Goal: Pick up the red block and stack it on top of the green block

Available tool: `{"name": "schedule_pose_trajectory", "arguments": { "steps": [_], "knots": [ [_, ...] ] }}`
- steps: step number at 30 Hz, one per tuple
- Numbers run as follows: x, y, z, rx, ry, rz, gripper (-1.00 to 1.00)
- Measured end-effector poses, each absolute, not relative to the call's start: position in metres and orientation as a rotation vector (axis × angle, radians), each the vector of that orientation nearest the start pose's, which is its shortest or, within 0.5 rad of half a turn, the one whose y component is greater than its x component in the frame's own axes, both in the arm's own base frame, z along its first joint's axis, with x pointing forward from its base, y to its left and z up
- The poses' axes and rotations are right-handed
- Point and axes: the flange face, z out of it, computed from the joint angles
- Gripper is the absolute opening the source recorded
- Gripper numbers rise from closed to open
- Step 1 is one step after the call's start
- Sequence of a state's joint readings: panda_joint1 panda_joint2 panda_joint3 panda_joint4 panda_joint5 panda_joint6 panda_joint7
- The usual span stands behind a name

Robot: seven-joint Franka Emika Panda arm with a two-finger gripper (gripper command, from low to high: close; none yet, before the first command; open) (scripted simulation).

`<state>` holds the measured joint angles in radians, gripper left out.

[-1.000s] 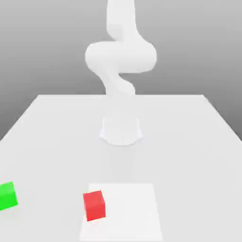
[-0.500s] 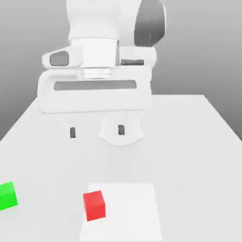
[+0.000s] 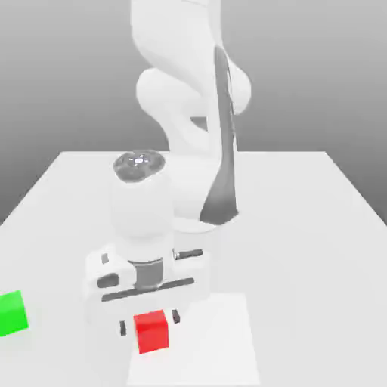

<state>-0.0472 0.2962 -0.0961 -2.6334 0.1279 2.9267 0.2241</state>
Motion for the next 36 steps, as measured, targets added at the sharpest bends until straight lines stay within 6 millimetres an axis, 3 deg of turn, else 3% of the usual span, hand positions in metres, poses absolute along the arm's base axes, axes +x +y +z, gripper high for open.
{"name": "schedule_pose_trajectory", "arguments": {
  "steps": [5,11,19,28,32,33,36],
  "knots": [
    [0.414,-0.071,0.147,-3.049,0.759,0.001,-1.0],
    [0.414,-0.074,0.204,-3.042,0.783,0.002,-1.0],
    [0.411,-0.186,0.222,-2.658,1.673,0.013,-1.0],
    [0.369,-0.317,0.243,-1.893,2.506,0.002,-1.0],
    [0.365,-0.33,0.204,-1.809,2.566,-0.004,-1.0],
    [0.364,-0.33,0.191,-1.805,2.57,-0.002,1.0],
    [0.364,-0.33,0.191,-1.805,2.57,-0.002,1.0]
  ]
}}
